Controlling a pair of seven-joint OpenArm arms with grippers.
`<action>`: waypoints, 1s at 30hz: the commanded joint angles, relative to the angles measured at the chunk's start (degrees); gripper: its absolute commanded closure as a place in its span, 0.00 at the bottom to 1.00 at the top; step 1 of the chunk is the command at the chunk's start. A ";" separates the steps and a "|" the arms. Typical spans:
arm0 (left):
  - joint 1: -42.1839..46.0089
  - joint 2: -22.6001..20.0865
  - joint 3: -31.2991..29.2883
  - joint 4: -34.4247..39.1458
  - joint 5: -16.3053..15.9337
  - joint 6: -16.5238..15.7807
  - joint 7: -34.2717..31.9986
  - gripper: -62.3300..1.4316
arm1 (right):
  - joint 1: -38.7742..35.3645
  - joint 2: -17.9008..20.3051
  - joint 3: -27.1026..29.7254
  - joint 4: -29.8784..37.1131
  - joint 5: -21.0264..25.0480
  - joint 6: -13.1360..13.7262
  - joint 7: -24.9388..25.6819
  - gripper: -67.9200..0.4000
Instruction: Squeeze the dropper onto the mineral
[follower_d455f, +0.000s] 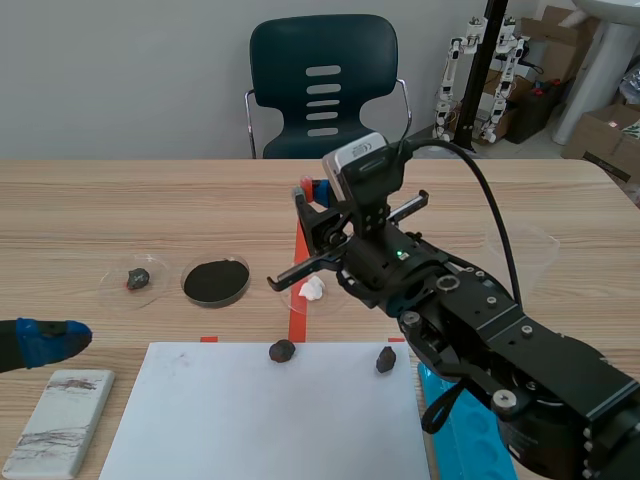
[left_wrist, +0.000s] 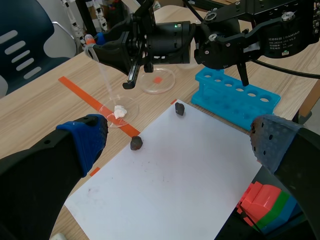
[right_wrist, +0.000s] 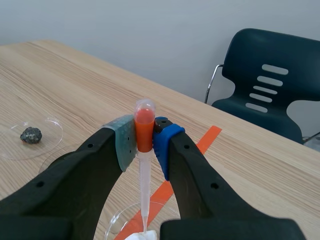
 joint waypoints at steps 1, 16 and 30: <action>0.13 0.17 0.22 0.70 -0.59 0.11 -0.83 0.04 | 1.60 -0.31 -0.02 0.52 0.15 0.00 0.87 0.86; 0.13 0.17 0.22 0.70 -0.59 0.11 -0.83 0.04 | 1.53 -0.26 -0.02 0.52 0.15 0.00 0.39 0.91; 0.13 0.17 0.22 0.70 -0.59 0.11 -0.83 0.04 | 1.42 -0.13 -0.02 0.52 -0.02 0.02 0.42 0.95</action>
